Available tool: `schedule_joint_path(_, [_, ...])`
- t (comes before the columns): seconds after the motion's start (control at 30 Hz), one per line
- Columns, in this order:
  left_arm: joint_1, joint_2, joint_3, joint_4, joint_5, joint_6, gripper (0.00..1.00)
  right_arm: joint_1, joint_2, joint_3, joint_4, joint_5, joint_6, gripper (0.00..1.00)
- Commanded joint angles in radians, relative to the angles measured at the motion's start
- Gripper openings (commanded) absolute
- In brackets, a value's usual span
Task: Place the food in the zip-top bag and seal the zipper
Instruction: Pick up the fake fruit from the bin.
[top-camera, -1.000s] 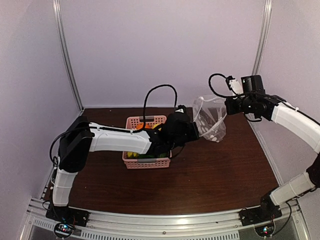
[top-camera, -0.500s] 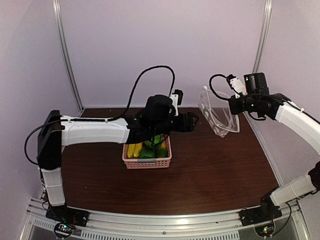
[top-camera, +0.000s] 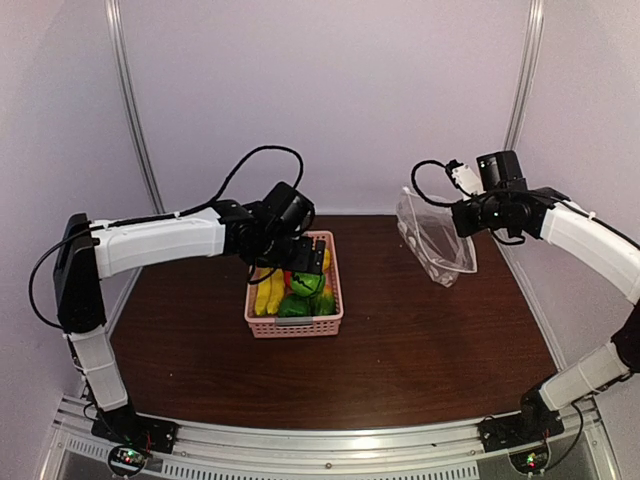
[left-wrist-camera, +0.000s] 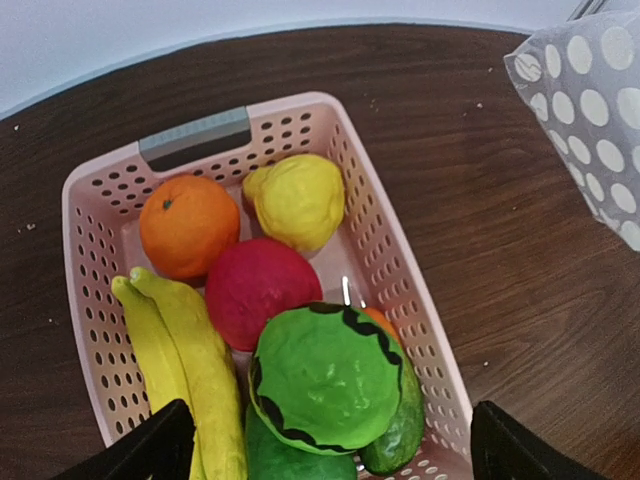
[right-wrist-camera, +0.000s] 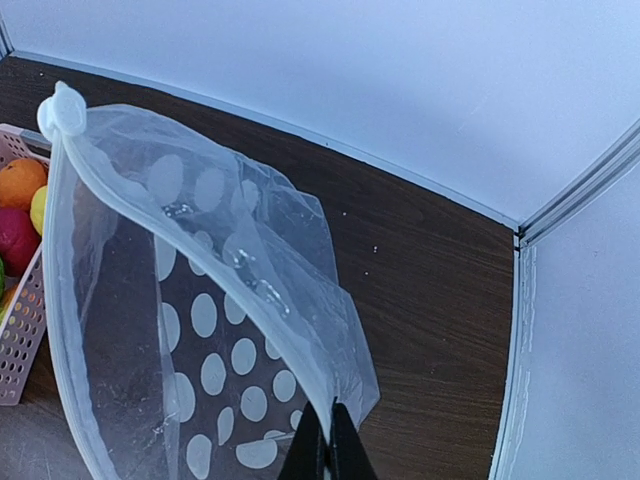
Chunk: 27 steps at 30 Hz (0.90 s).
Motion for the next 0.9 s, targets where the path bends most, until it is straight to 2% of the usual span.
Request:
schedule_joint_path(0.0, [0.023,0.074,0.037,-0.071,0.069,-0.036,0.98,0.007,0.01,0.02,-0.028,-0.01,-0.002,0.0])
schedule_joint_path(0.23, [0.054,0.173,0.087,-0.06,0.135,-0.041,0.92,0.01,0.001,0.005,-0.027,-0.027,0.0,0.0])
schedule_joint_path(0.33, [0.058,0.182,0.087,-0.058,0.149,-0.039,0.82,0.011,-0.002,0.002,-0.026,-0.032,-0.003,0.0])
schedule_joint_path(0.47, [0.06,0.162,0.091,-0.057,0.147,-0.016,0.61,0.01,0.004,-0.001,-0.026,-0.036,-0.006,0.0])
schedule_joint_path(0.63, [0.059,0.056,0.089,-0.052,0.12,0.002,0.51,0.011,0.012,0.026,-0.041,-0.051,-0.012,0.0])
schedule_joint_path(0.8, [0.043,-0.033,0.063,0.068,0.225,0.042,0.47,0.024,0.015,0.038,-0.051,-0.055,-0.006,0.0])
schedule_joint_path(0.87, [0.021,-0.055,0.046,0.194,0.315,0.063,0.47,0.034,0.023,0.035,-0.053,-0.052,-0.001,0.0])
